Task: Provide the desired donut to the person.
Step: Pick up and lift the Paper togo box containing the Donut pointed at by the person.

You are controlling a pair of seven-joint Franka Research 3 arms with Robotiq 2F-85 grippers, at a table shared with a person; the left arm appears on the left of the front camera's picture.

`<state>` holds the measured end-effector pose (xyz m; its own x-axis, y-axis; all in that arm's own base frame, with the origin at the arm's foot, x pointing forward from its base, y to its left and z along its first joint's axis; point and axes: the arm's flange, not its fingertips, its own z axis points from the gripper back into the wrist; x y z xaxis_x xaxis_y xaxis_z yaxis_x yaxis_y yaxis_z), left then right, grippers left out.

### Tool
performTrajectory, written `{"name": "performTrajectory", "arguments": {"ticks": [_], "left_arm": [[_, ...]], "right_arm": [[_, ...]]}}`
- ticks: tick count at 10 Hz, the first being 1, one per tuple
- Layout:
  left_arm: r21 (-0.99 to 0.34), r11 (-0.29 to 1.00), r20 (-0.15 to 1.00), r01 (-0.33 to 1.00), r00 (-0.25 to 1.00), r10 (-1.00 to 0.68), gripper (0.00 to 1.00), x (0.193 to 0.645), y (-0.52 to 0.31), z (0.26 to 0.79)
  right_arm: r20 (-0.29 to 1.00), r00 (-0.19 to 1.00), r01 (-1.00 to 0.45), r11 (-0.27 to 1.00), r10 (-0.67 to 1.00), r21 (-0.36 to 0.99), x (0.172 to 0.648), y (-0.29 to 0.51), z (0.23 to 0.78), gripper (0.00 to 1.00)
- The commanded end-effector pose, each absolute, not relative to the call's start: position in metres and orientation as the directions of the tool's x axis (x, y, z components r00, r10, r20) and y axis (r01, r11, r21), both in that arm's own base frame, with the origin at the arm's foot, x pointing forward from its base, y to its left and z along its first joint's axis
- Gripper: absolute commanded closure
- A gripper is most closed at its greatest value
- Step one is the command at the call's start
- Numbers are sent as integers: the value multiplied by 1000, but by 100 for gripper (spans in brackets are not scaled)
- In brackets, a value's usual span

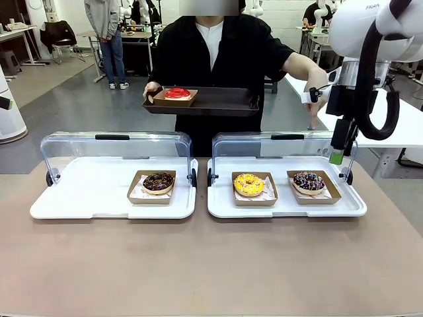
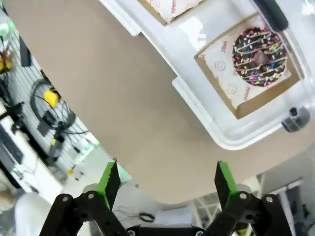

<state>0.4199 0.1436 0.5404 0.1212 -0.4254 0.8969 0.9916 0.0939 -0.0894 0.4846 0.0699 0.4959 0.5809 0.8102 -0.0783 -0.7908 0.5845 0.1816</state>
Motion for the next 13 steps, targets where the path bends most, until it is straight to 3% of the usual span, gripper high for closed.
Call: {"name": "performTrajectory", "arguments": {"ticks": [1, 5, 7, 8, 9, 12, 13], "left_arm": [[-88, 96, 898, 992, 120, -424, 2, 419, 144, 541], [-88, 96, 898, 992, 120, -424, 2, 419, 144, 541], [-88, 96, 898, 992, 120, -424, 2, 419, 144, 541], [-88, 96, 898, 992, 120, -424, 2, 419, 144, 541], [-88, 96, 898, 992, 120, -424, 2, 419, 144, 541], [-88, 96, 898, 992, 120, -424, 2, 419, 144, 541], [-88, 96, 898, 992, 120, -424, 2, 419, 144, 541]], "right_arm": [[-33, 505, -854, 505, 863, 126, 474, 65, 479, 0], [75, 442, -896, 436, 894, 82, 477, 62, 440, 0], [73, 444, -895, 438, 893, 90, 483, 59, 427, 0], [36, 514, -856, 509, 857, 90, 488, 58, 430, 0], [34, 458, -888, 454, 889, 77, 483, 61, 435, 0], [31, 468, -882, 465, 883, 81, 484, 60, 432, 0], [63, 338, -941, 335, 939, 47, 481, 61, 419, 0]]}}
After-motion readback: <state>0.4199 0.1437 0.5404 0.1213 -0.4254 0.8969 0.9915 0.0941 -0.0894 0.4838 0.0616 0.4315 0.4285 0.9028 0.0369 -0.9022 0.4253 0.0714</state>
